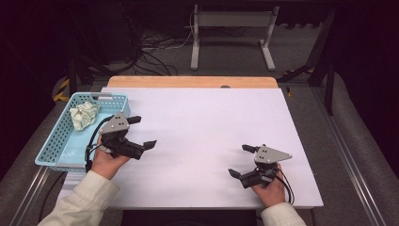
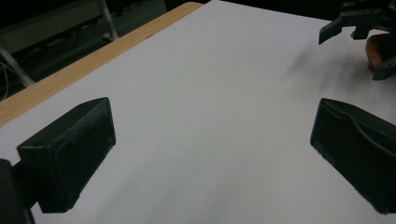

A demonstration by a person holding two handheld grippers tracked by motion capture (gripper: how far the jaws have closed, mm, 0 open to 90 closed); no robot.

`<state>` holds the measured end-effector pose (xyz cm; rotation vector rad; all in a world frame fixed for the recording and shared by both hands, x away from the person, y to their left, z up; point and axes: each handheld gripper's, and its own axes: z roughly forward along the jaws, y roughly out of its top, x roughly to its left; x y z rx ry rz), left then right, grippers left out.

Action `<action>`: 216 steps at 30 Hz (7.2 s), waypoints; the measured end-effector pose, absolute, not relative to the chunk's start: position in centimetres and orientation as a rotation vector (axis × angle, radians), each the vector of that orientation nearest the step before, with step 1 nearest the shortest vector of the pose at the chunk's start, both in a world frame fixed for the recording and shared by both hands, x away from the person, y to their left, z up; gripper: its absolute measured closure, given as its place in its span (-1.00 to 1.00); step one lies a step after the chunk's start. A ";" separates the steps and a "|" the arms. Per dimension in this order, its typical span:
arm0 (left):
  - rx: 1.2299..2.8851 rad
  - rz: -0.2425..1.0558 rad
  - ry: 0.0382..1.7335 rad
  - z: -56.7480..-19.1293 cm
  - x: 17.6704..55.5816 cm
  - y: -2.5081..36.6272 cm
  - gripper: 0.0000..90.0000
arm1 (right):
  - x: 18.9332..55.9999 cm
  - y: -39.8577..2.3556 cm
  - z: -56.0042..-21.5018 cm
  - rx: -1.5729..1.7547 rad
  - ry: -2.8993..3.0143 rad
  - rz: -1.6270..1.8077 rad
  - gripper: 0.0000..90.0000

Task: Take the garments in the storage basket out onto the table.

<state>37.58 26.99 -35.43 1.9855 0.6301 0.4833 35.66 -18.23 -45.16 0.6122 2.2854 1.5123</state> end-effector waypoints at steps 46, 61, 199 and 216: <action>2.001 0.580 0.799 -30.7 42.2 33.5 -0.97 | 35.6 -18.3 -45.2 0.607 2.299 1.527 -1.00; 1.987 0.658 0.855 -30.8 43.3 35.0 -1.00 | 35.6 -18.2 -45.2 0.602 2.304 1.524 -1.00; 2.093 0.529 1.609 -38.4 50.2 45.4 0.72 | 35.6 -17.5 -45.5 0.546 2.398 1.506 -0.99; 1.901 0.529 1.471 -35.2 46.5 46.3 0.73 | 35.6 -17.4 -45.5 0.552 2.397 1.502 -0.99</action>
